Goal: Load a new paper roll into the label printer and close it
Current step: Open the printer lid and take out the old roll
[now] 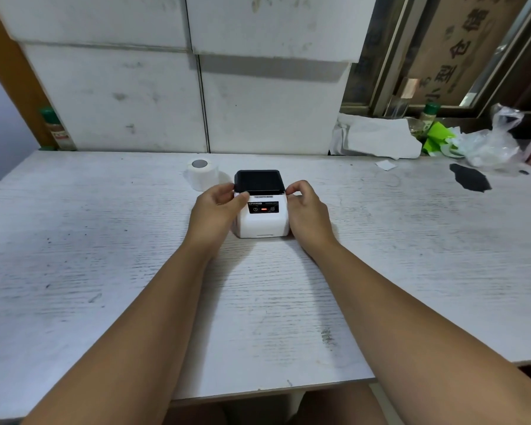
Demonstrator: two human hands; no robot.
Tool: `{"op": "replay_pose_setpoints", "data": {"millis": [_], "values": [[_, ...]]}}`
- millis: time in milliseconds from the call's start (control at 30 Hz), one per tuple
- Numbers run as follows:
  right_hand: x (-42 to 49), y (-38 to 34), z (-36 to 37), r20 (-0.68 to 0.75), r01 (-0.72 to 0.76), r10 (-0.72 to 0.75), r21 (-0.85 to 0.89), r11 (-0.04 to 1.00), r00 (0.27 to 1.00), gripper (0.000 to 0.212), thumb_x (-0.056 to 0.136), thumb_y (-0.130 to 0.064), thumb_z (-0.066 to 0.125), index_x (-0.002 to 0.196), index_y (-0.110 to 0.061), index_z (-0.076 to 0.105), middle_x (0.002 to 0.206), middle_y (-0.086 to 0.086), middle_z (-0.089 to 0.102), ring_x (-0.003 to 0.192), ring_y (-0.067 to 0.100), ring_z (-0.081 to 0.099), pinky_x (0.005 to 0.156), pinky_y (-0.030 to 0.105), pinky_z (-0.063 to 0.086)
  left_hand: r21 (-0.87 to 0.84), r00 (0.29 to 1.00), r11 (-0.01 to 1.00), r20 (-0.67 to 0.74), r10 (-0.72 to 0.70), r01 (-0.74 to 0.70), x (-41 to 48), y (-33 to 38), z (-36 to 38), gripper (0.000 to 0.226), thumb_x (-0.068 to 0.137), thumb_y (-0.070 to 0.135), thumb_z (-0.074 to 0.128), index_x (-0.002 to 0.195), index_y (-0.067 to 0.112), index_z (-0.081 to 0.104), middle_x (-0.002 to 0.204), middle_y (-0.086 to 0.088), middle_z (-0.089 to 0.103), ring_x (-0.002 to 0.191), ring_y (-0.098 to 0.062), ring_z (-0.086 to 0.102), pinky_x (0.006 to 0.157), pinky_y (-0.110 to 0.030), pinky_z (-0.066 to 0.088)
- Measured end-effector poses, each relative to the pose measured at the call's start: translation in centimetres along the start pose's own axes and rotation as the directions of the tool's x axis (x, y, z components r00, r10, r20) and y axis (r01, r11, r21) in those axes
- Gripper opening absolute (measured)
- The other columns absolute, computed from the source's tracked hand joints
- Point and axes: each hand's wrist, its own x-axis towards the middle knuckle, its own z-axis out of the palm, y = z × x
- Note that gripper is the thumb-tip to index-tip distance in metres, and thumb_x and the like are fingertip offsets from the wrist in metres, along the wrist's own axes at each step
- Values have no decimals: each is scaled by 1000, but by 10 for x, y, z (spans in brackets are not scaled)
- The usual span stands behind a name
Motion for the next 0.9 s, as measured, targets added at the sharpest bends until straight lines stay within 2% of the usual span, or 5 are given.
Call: {"op": "replay_pose_setpoints", "data": {"millis": [367, 500, 700, 800, 900], "values": [[-3, 0, -2, -34, 31, -29, 68, 997, 999, 25, 90, -39, 56, 91, -15, 59, 81, -10, 61, 75, 7, 57, 71, 32, 53, 142, 998, 990, -59, 10, -1, -3, 0, -3, 31, 81, 38, 71, 100, 15, 74, 95, 4, 74, 91, -10, 67, 81, -22, 49], [-4, 2, -4, -42, 62, -58, 103, 993, 997, 17, 88, -32, 61, 87, -15, 57, 80, -11, 61, 73, 4, 56, 57, 13, 43, 127, 999, 991, -18, 35, -33, -6, 2, -4, 28, 83, 32, 69, 106, 15, 73, 98, 6, 74, 91, -7, 67, 77, -17, 47], [-6, 2, -4, -67, 120, -112, 135, 984, 991, 10, 88, -25, 63, 95, -19, 66, 89, -12, 67, 86, 6, 62, 75, 18, 47, 57, 996, 994, -5, 92, -91, -7, 3, 0, 28, 88, 18, 65, 116, 16, 68, 92, 11, 70, 80, 5, 65, 73, -8, 49], [-5, 2, -2, -48, 132, -126, 142, 981, 991, 26, 90, -24, 60, 115, -25, 65, 110, -2, 67, 98, 10, 63, 89, 25, 50, 41, 995, 994, 9, 98, -98, -5, 1, 0, 42, 89, 16, 64, 131, 16, 57, 117, -2, 65, 100, -10, 62, 90, -21, 46], [-4, 3, -1, -22, 136, -134, 147, 980, 991, 37, 92, -23, 56, 128, -31, 57, 120, 2, 61, 98, 5, 60, 96, 27, 48, 70, 991, 990, 52, 120, -124, -4, 0, 1, 47, 92, 17, 59, 137, 24, 49, 131, 7, 57, 123, -15, 52, 108, -35, 40]]}}
